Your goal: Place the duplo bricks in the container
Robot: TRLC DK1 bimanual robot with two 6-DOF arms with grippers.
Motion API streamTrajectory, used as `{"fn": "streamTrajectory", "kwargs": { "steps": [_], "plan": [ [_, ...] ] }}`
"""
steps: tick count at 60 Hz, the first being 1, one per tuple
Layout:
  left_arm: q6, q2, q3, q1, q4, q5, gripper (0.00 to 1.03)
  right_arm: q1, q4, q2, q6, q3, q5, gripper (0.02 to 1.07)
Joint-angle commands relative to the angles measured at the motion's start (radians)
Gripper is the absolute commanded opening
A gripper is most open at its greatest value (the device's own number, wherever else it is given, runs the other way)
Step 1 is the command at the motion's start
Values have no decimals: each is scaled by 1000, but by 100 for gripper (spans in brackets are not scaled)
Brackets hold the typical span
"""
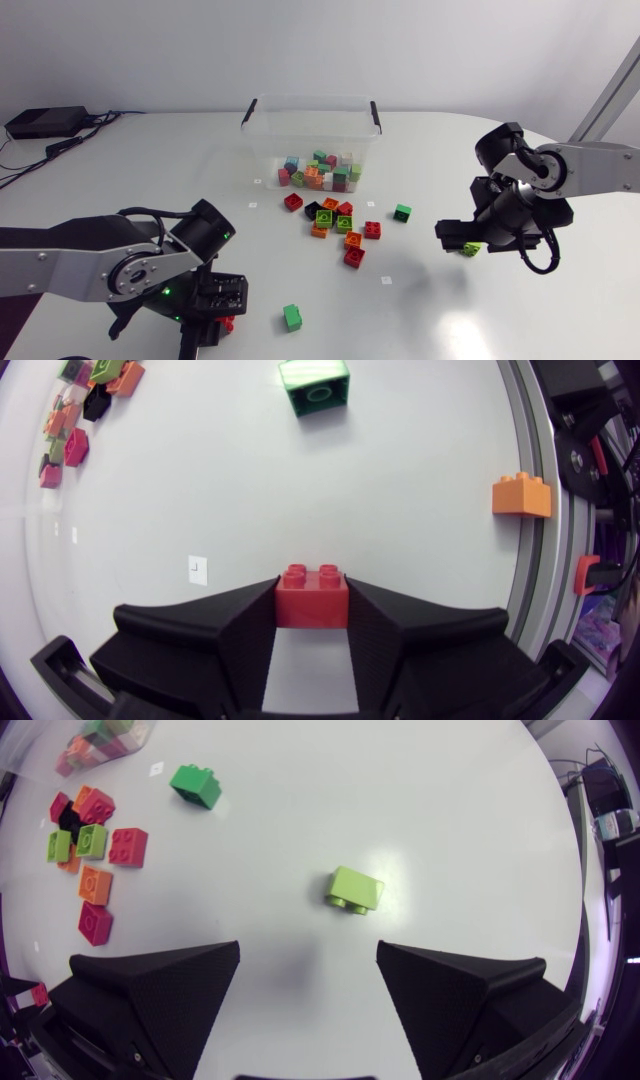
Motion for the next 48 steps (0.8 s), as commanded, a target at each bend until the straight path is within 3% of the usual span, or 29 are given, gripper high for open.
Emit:
{"fn": "streamTrajectory", "kwargs": {
  "steps": [1,18,26,48],
  "plan": [
    [-19,-47,30,15,2,2,3,-33,-33,48,53,49,13,101],
    [-139,-98,143,45,57,2,3,-92,-115,169,120,189,-10,100],
    [-189,-104,196,68,106,-1,3,-139,-129,223,136,229,-82,99],
    [-366,-58,423,128,184,-10,3,-162,-90,316,177,235,-119,89]
  ]
}}
